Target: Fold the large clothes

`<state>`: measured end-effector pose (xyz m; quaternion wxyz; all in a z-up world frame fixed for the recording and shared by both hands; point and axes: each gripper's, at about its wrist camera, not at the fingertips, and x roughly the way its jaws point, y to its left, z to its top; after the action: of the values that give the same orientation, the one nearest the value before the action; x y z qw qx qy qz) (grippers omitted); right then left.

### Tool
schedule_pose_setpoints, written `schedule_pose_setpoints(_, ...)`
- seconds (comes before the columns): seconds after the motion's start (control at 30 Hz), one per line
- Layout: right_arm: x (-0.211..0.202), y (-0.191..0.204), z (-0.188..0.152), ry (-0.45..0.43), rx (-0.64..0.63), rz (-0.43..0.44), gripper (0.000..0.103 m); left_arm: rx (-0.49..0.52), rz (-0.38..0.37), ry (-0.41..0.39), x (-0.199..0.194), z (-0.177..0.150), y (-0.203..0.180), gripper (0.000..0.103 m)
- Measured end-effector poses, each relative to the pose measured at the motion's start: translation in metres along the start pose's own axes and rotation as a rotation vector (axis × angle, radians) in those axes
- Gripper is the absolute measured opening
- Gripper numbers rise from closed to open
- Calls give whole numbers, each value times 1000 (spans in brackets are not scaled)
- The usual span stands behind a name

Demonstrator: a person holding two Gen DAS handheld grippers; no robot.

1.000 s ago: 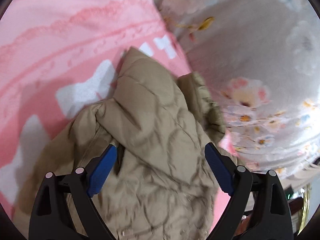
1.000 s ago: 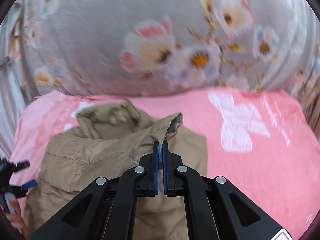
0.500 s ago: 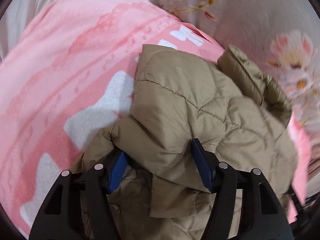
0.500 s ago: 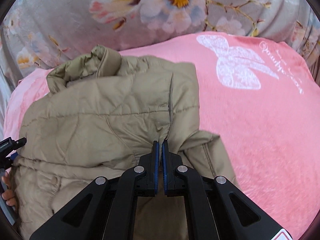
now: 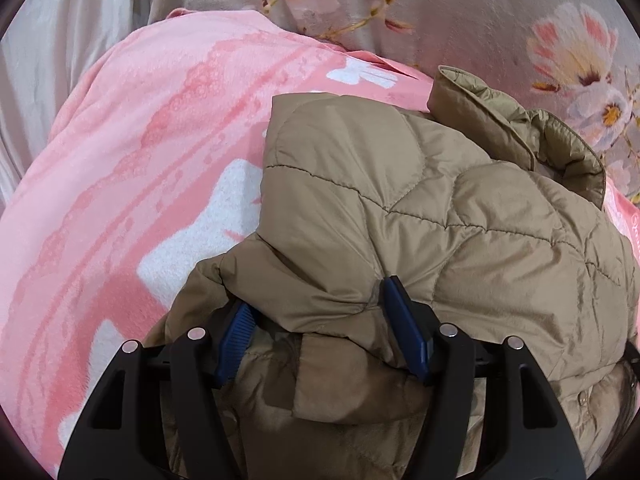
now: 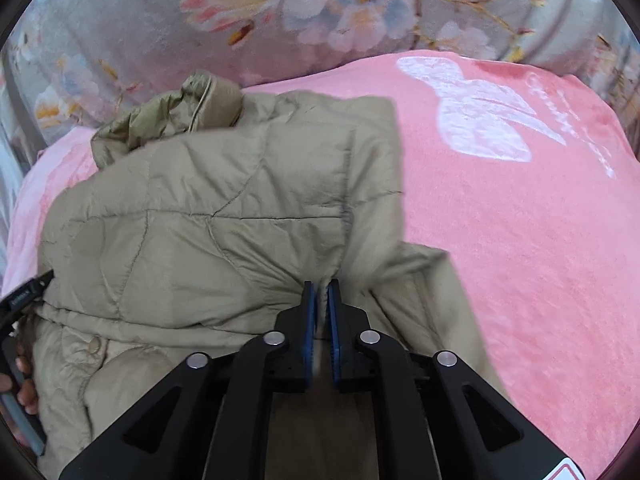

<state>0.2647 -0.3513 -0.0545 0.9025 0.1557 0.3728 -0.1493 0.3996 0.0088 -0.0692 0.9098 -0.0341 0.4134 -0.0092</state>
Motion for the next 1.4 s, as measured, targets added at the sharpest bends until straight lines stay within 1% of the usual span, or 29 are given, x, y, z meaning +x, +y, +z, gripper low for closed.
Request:
schedule_pose_setpoints(0.03, -12, -1, 0, -27, 27, -3, 14, 7, 3, 0, -1, -1, -1, 62)
schedule_pose_setpoints(0.07, -31, 4, 2, -72, 44, 10, 14, 11, 6, 0, -2, -2, -1, 62)
schedule_pose_setpoints(0.1, -42, 13, 5, -91, 33, 37, 14, 9, 6, 0, -3, -2, -1, 62)
schedule_pose_setpoints(0.13, -49, 25, 9, -94, 9, 62, 14, 8, 6, -1, -3, -2, -2, 62)
schedule_pose_setpoints(0.2, -56, 72, 19, -80, -111, 126, 14, 9, 13, -3, -3, -2, -3, 63)
schedule_pose_setpoints(0.23, -53, 97, 20, -75, -176, 143, 14, 10, 16, -4, -4, -3, -3, 63)
schedule_pose_setpoints(0.3, -39, 129, 20, -62, -247, 139, 14, 12, 17, -5, -4, -4, -3, 62)
schedule_pose_setpoints(0.33, -29, 140, 19, -40, -262, 144, 14, 12, 15, -6, -5, -5, -3, 62)
schedule_pose_setpoints(0.4, -1, 154, 13, 26, -258, 155, 10, 10, 12, -10, -5, -6, -3, 62)
schedule_pose_setpoints(0.43, 9, 156, 8, 47, -252, 152, 10, 9, 11, -12, -6, -6, -2, 62)
schedule_pose_setpoints(0.53, 21, 157, -8, 57, -251, 140, 10, 13, 14, -18, -6, -7, -3, 62)
schedule_pose_setpoints(0.7, 24, 160, -27, 37, -273, 122, 9, 14, 13, -22, -6, -8, -4, 62)
schedule_pose_setpoints(0.77, 24, 160, -31, 27, -287, 110, 9, 25, 25, -22, -6, -8, -7, 62)
schedule_pose_setpoints(1.07, 28, 156, -29, 29, -288, 114, 9, 66, 75, -22, -5, -8, -16, 63)
schedule_pose_setpoints(1.13, 28, 153, -27, 37, -267, 141, 9, 69, 78, -24, -5, -8, -17, 63)
schedule_pose_setpoints(1.17, 27, 150, -25, 45, -255, 164, 9, 64, 68, -24, -6, -7, -15, 63)
schedule_pose_setpoints(1.2, 25, 145, -21, 63, -242, 198, 9, 46, 39, -20, -9, -5, -11, 63)
schedule_pose_setpoints(1.23, 22, 141, -18, 78, -236, 219, 11, 27, 1, -3, -13, -3, -5, 63)
schedule_pose_setpoints(1.27, 14, 132, -11, 88, -221, 249, 17, 11, -29, 12, -18, 0, 0, 63)
schedule_pose_setpoints(1.3, 5, 125, -5, 68, -207, 263, 23, -11, -65, 20, -26, 4, 6, 63)
schedule_pose_setpoints(1.33, -3, 119, 2, 40, -196, 265, 35, -41, -108, 11, -36, 11, 12, 63)
schedule_pose_setpoints(1.37, -14, 111, 13, -7, -177, 261, 47, -62, -137, -4, -43, 17, 14, 67)
schedule_pose_setpoints(1.4, -19, 104, 24, -37, -153, 264, 52, -91, -168, -28, -53, 28, 15, 70)
